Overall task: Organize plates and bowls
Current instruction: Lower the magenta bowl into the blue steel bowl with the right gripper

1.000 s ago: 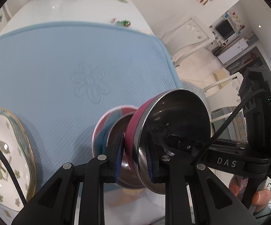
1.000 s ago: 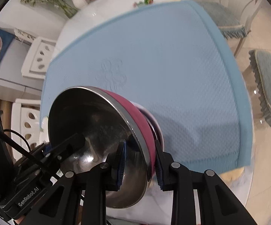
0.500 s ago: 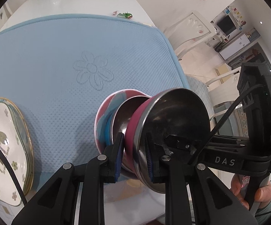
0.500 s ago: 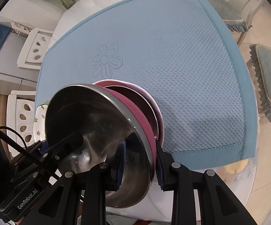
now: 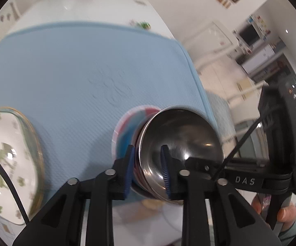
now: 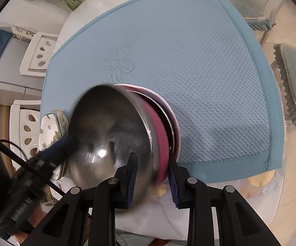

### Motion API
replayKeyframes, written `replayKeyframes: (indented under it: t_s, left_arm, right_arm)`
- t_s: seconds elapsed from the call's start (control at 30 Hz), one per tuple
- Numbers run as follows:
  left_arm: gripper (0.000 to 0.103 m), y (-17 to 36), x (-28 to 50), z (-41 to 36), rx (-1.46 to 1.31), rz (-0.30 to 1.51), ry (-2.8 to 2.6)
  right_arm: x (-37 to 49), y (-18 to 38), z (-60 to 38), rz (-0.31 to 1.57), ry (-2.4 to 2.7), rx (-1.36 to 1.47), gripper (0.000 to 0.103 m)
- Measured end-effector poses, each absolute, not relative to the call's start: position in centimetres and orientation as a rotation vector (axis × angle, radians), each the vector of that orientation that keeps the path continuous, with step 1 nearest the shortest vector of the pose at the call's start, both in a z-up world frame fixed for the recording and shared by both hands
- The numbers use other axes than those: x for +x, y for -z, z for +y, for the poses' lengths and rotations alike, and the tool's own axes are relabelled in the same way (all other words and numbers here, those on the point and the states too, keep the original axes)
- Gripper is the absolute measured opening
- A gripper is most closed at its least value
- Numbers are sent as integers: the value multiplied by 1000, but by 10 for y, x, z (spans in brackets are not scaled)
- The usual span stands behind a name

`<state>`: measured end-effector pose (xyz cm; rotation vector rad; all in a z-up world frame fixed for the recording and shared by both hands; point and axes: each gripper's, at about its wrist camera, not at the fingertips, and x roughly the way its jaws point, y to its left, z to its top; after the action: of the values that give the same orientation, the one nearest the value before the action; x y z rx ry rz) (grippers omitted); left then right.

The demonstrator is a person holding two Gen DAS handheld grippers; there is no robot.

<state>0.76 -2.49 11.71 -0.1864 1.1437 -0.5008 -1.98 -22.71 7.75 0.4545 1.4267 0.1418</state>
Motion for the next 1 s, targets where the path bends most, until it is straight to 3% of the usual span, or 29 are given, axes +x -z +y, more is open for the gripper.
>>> replayKeyframes:
  t_s: [1.0]
  left_arm:
    - [28,-100,15,-6,-287,1208,475]
  right_arm:
    - [-33,-84,-252,1375,-214,567,31]
